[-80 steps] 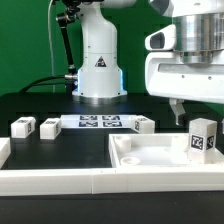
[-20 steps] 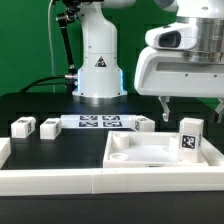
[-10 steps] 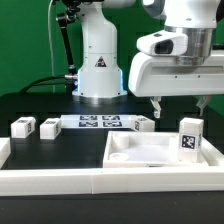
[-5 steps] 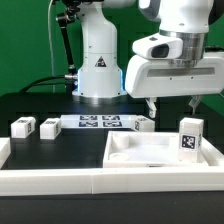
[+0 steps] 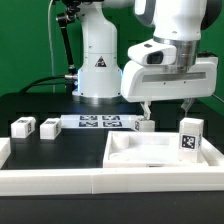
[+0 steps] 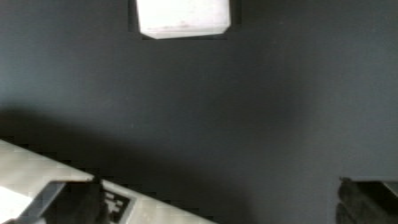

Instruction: Assemble square table

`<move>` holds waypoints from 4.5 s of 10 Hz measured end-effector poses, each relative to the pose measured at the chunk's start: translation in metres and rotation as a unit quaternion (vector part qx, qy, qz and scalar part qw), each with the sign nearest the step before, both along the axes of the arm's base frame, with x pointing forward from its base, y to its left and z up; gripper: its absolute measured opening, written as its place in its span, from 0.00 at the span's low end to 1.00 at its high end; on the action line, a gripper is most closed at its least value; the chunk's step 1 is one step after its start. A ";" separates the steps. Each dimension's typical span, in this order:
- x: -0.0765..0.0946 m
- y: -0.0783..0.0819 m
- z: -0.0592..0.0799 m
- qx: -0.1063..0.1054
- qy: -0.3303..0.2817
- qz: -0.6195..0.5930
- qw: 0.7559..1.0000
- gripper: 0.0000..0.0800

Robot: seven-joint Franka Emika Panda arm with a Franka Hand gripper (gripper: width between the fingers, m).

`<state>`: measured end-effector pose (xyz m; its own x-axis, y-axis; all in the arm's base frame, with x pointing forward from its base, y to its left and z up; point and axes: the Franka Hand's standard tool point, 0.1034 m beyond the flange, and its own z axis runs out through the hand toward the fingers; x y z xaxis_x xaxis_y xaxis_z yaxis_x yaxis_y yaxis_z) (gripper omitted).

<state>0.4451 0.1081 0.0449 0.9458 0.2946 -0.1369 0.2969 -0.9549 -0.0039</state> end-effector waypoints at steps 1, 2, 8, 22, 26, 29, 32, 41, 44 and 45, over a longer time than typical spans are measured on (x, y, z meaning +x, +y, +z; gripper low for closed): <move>-0.003 -0.001 -0.002 0.000 0.003 0.005 1.000 0.81; -0.009 -0.001 -0.003 -0.001 0.005 0.003 1.000 0.81; -0.014 -0.004 -0.003 0.000 0.017 0.016 1.000 0.81; -0.025 -0.022 -0.013 -0.093 0.390 -0.002 0.916 0.81; -0.028 -0.026 -0.020 -0.094 0.396 -0.006 0.913 0.81; -0.035 -0.027 -0.030 -0.093 0.390 -0.005 0.916 0.81; -0.037 -0.029 -0.033 -0.093 0.390 -0.007 0.916 0.81; -0.035 -0.033 -0.033 -0.091 0.389 -0.013 0.917 0.36; -0.023 -0.037 -0.019 -0.086 0.390 -0.018 0.916 0.36; -0.015 -0.040 -0.008 -0.082 0.397 -0.021 0.914 0.36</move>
Offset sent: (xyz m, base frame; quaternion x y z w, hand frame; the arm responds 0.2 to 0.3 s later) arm 0.0000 0.0000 0.0000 0.0000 0.0000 0.0000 1.0000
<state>0.4304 0.0683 0.0369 0.5397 0.1741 -0.8237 0.2252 -0.9726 -0.0580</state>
